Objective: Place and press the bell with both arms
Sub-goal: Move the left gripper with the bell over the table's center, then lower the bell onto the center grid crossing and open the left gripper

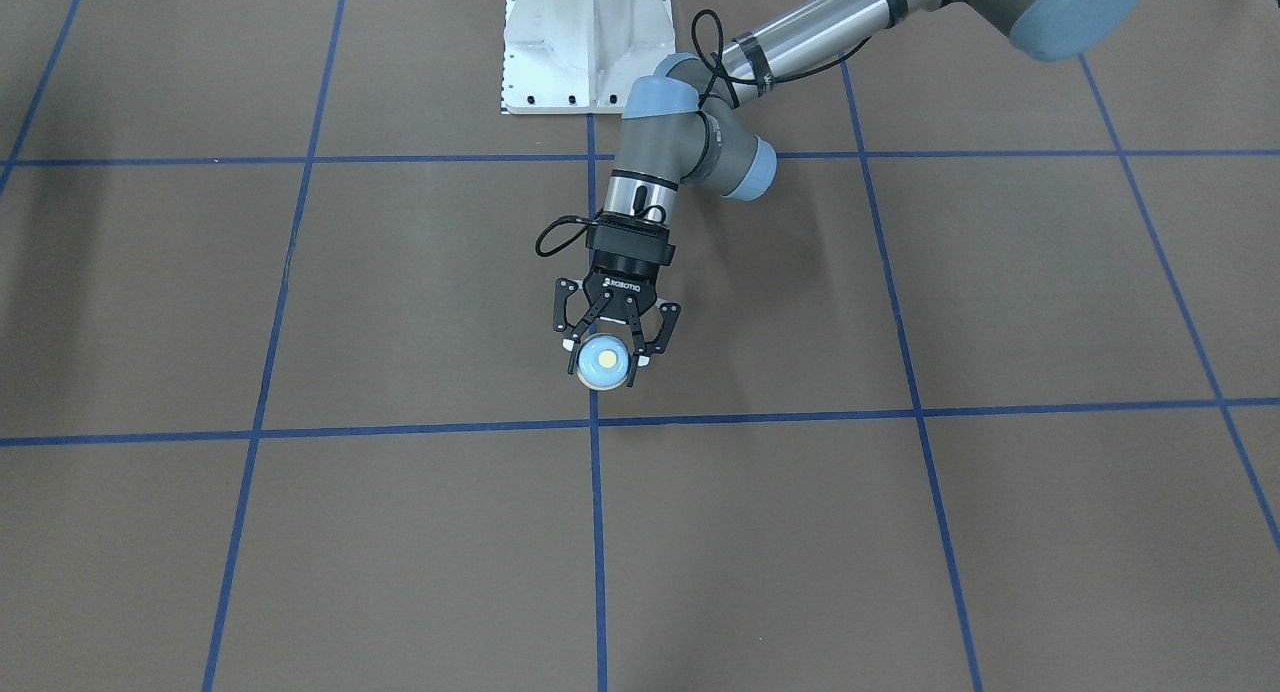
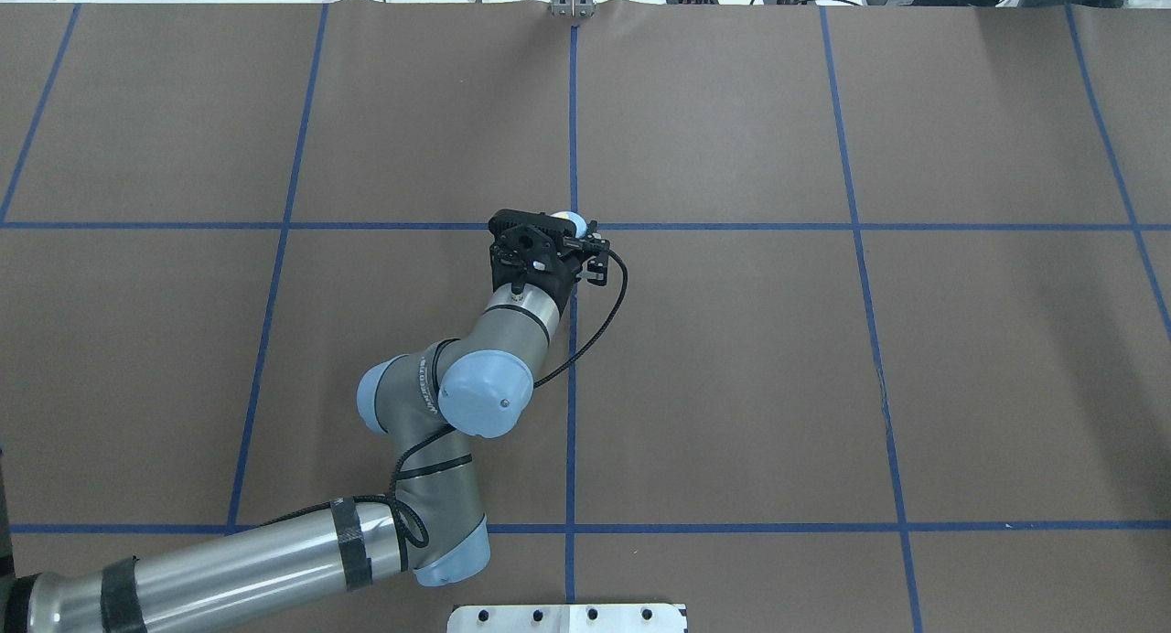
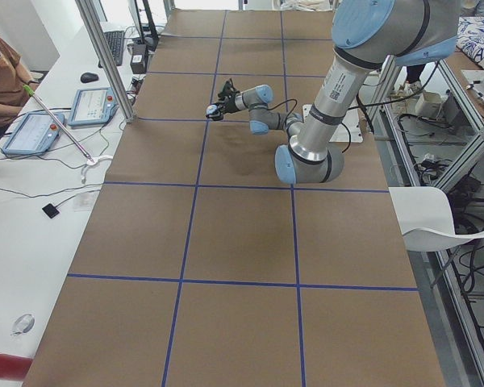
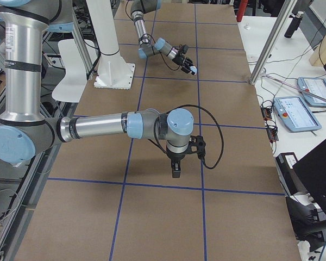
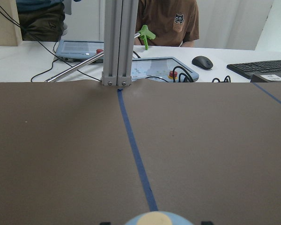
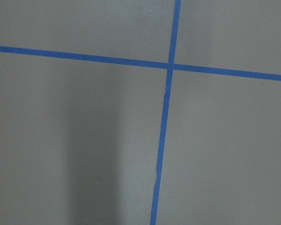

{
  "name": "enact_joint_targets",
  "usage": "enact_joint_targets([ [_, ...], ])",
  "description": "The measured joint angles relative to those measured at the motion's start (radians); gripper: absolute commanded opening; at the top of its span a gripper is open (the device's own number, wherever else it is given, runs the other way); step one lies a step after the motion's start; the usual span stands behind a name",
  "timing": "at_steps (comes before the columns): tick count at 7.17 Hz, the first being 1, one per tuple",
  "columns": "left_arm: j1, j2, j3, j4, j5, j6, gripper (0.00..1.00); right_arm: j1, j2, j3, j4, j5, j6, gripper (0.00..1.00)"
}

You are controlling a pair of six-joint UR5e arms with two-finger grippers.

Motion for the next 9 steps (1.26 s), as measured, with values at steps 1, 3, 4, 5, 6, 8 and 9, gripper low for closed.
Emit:
enact_joint_targets([
  [1,0.011,-0.027,0.033,0.001,0.019,0.011,0.00,0.000,0.000,-0.002,0.000,0.000,-0.001,1.00],
  [3,0.016,-0.089,0.105,0.004,0.027,0.049,0.00,0.000,-0.002,-0.010,0.000,0.000,-0.001,1.00],
  [4,0.016,-0.110,0.135,0.006,0.027,0.056,0.00,0.000,-0.002,-0.016,0.000,0.000,-0.001,1.00],
  [5,0.017,-0.123,0.157,0.007,0.028,0.059,0.00,0.000,-0.002,-0.021,0.000,0.000,-0.001,1.00],
  [6,0.016,-0.128,0.170,0.007,0.029,0.059,0.00,0.000,-0.002,-0.023,0.000,0.001,-0.001,1.00],
  [8,0.015,-0.130,0.186,0.007,0.029,0.059,0.00,0.000,-0.002,-0.024,0.000,0.001,-0.001,1.00],
  [9,0.015,-0.129,0.194,0.007,0.029,0.059,0.17,0.000,-0.002,-0.024,0.001,0.001,-0.001,1.00],
])
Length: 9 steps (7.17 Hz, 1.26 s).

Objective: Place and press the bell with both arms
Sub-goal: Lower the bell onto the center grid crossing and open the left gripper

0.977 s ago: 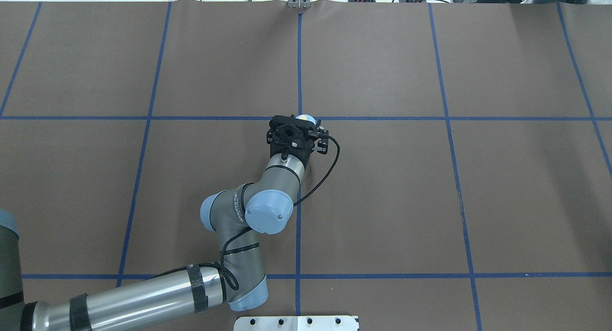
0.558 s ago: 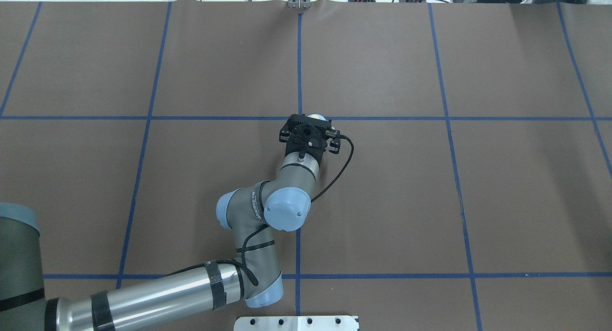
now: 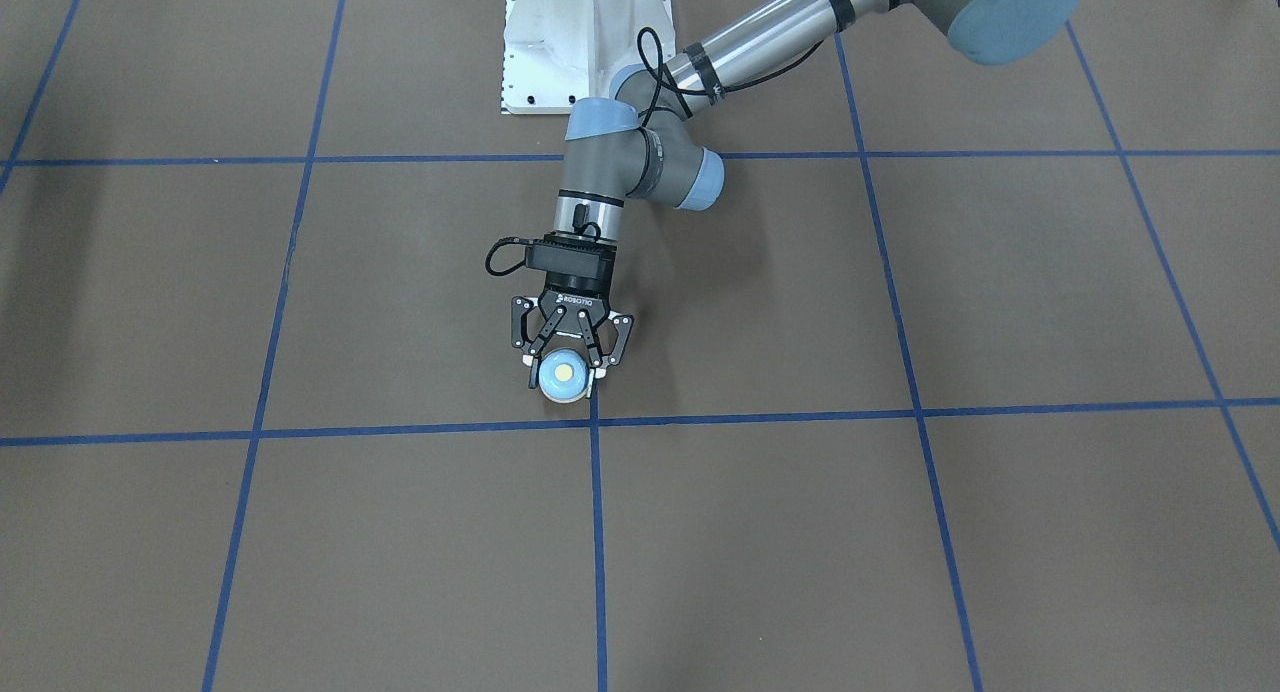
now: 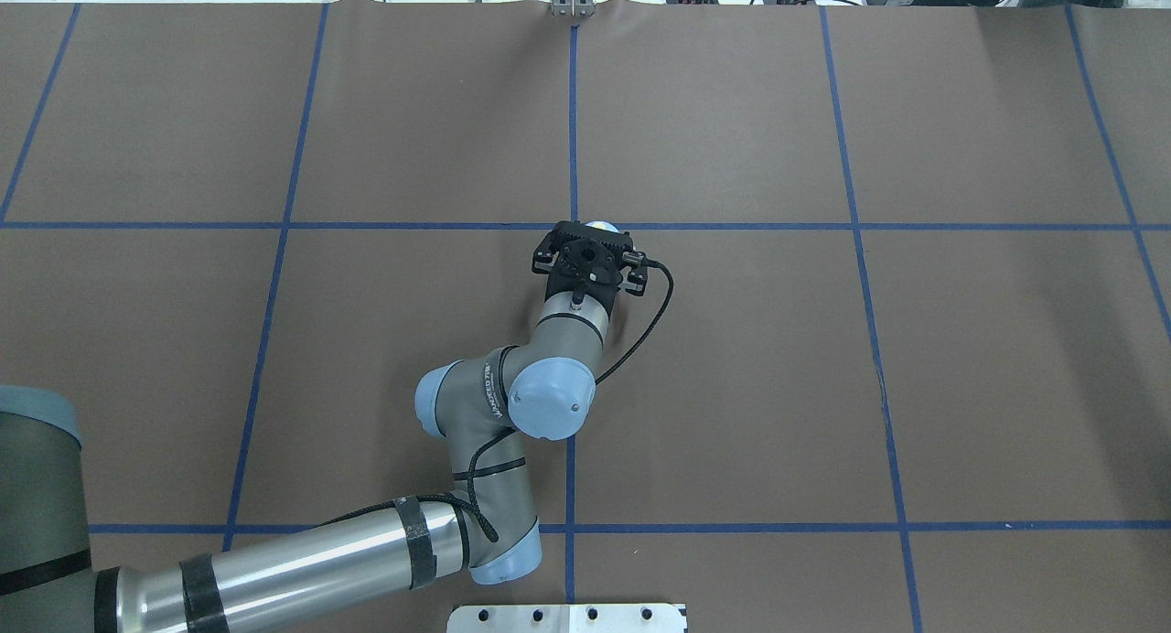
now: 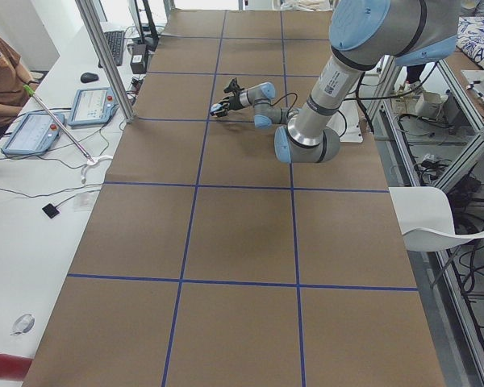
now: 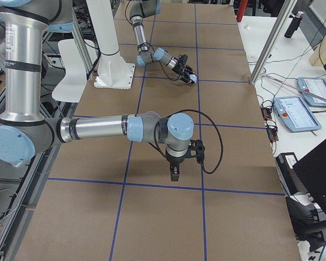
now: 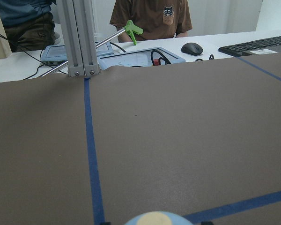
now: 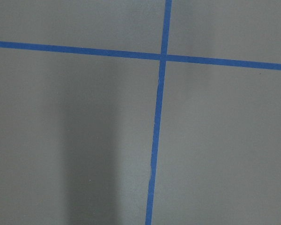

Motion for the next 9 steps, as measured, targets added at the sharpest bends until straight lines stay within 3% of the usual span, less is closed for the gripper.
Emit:
enact_joint_targets([
  [1,0.000,0.000,0.008,0.000,0.000,0.000,0.33,0.000,0.001,0.000,0.000,0.000,0.000,1.00],
  [2,0.000,0.000,0.011,0.000,0.000,0.000,0.61,0.000,0.001,0.000,-0.001,0.000,0.000,1.00],
  [3,0.000,-0.001,0.012,0.000,0.000,0.000,1.00,0.000,0.002,0.000,-0.001,0.000,0.000,1.00],
  [9,0.001,-0.002,-0.027,-0.004,-0.001,-0.006,1.00,0.000,0.004,0.000,0.001,0.000,0.000,1.00],
])
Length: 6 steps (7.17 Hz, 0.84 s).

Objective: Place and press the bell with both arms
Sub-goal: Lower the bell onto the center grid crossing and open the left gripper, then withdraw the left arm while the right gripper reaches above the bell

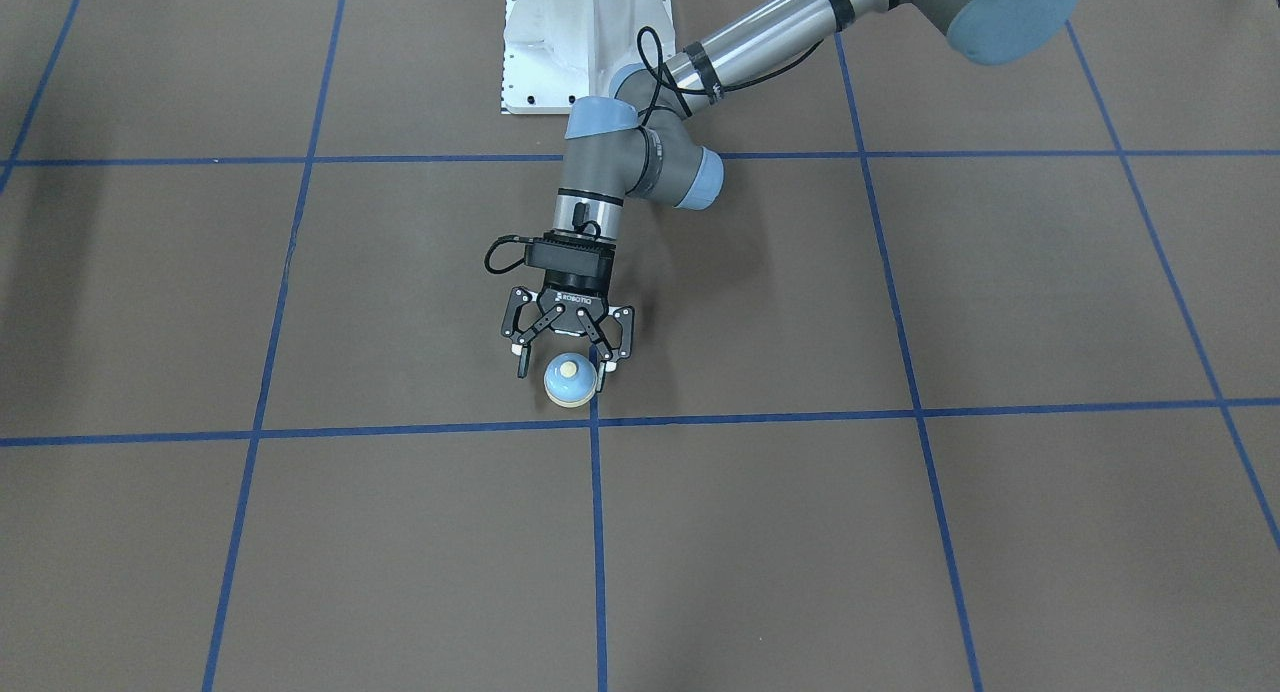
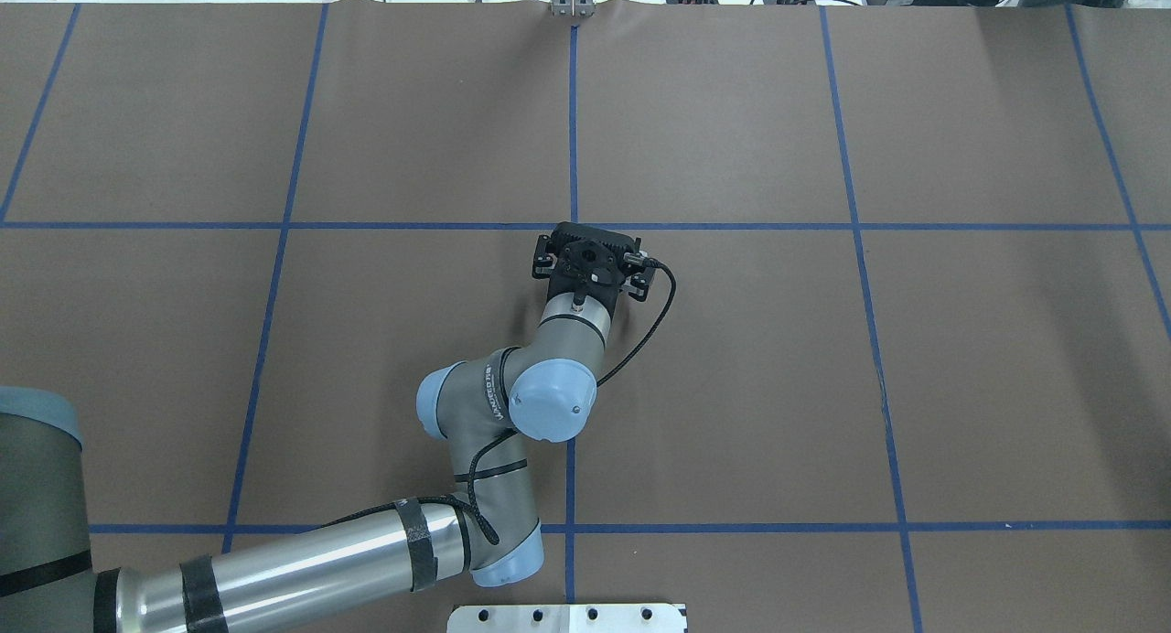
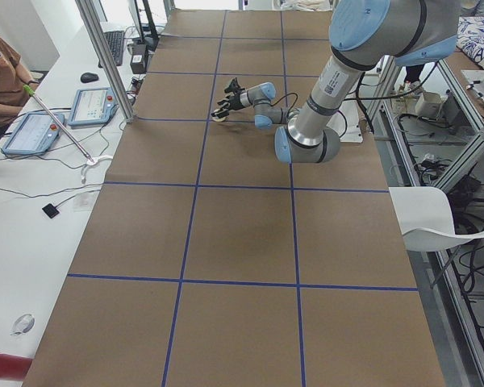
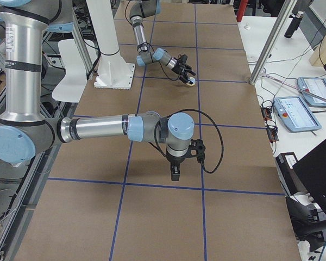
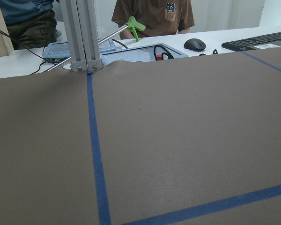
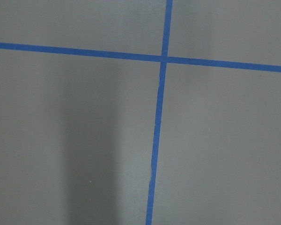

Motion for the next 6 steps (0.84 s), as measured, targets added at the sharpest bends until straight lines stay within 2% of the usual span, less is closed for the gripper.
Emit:
enact_joint_targets([
  [2,-0.041,-0.004,-0.079,0.009,-0.030,0.008,1.00,0.000,0.004,0.002,0.000,0.000,0.000,1.00],
  [3,-0.087,-0.005,-0.112,0.036,-0.096,0.010,1.00,0.000,0.005,0.004,0.000,0.000,0.000,1.00],
  [5,-0.221,0.001,-0.176,0.168,-0.312,0.032,1.00,-0.001,0.034,0.014,-0.001,-0.007,-0.001,1.00],
  [6,-0.305,0.013,-0.191,0.235,-0.461,0.049,1.00,-0.003,0.055,0.020,-0.001,-0.010,-0.001,1.00],
])
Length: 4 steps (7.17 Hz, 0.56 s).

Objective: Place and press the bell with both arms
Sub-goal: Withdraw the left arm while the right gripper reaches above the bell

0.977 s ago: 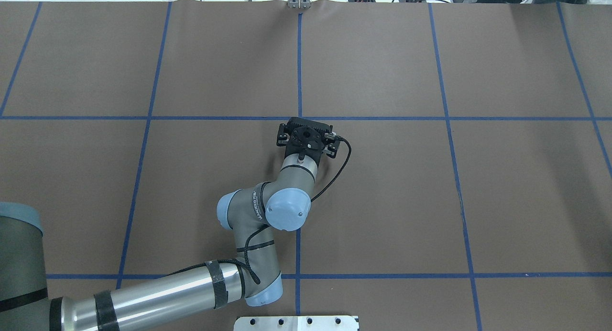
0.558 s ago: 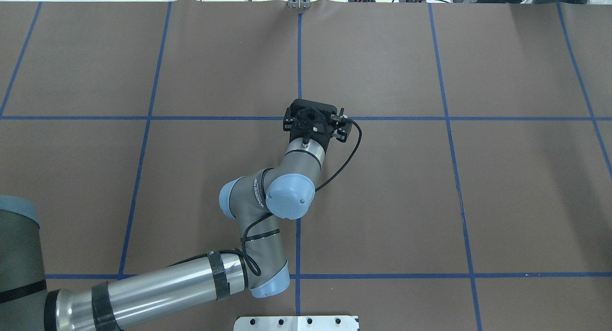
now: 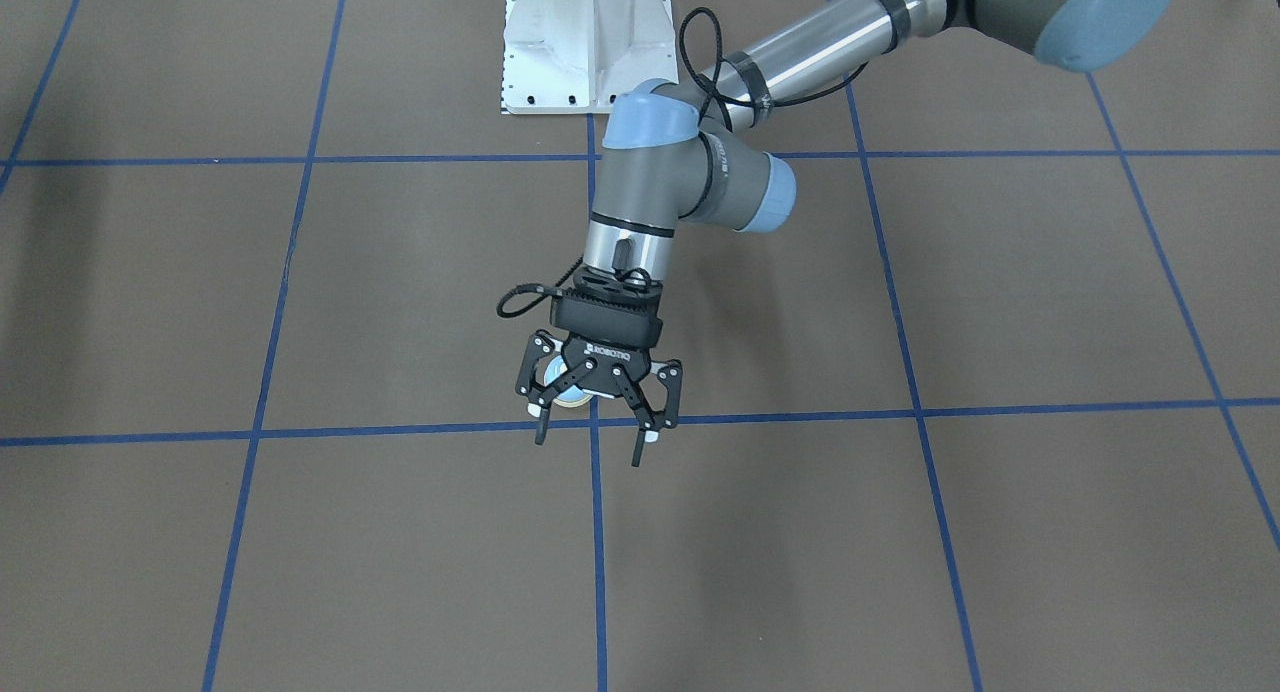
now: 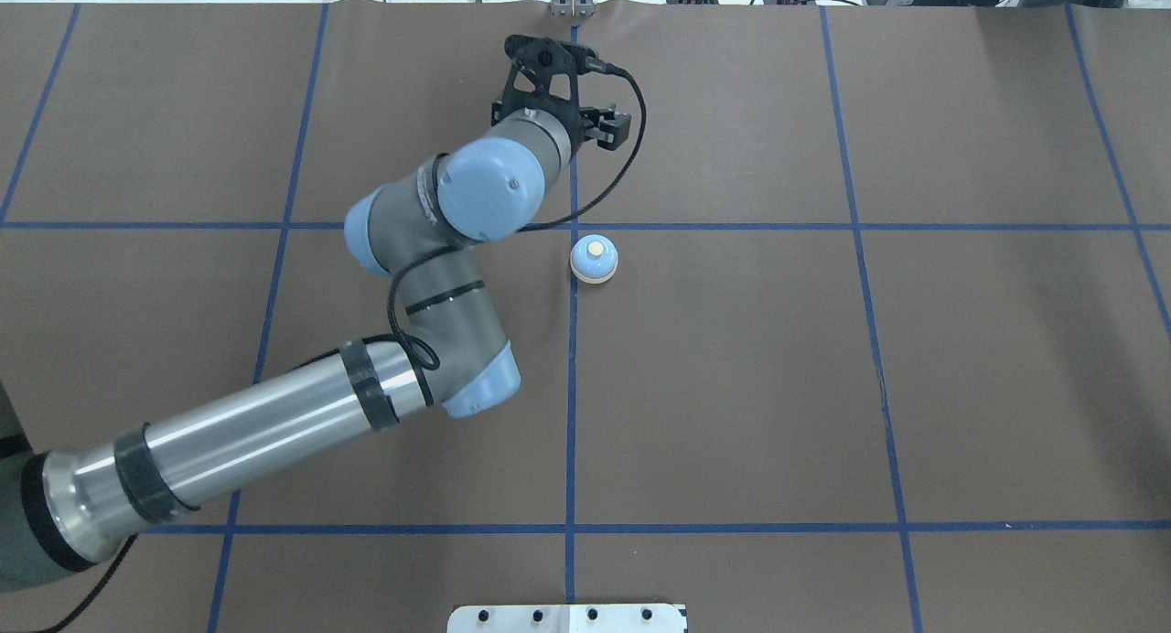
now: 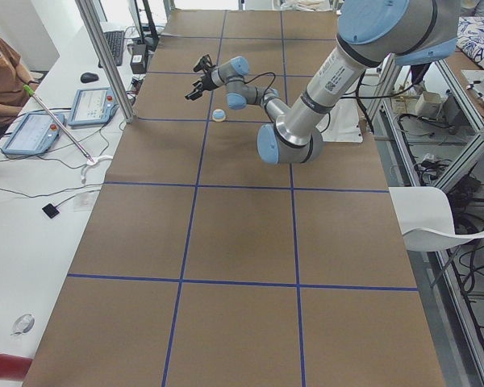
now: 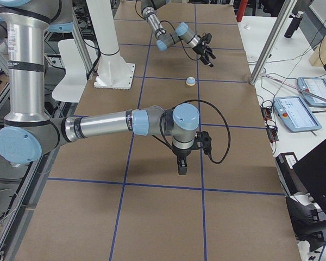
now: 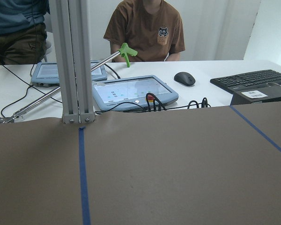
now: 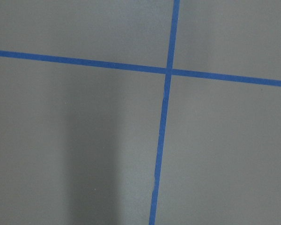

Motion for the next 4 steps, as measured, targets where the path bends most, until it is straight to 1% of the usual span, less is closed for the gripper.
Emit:
enact_joint_targets([
  [1,-0.081,0.024,-0.006,0.041,-0.155,0.019,1.00,-0.002,0.018,0.005,0.001,0.002,0.000,1.00],
  [2,-0.157,0.068,-0.010,0.056,-0.300,0.062,1.00,-0.007,0.037,0.015,0.002,0.015,0.001,1.00],
  [3,-0.232,0.129,-0.016,0.060,-0.427,0.136,1.00,-0.031,0.073,0.025,0.000,0.030,0.005,1.00],
  [4,-0.307,0.199,-0.021,0.058,-0.532,0.226,1.00,-0.086,0.133,0.027,-0.005,0.036,0.050,1.00],
])
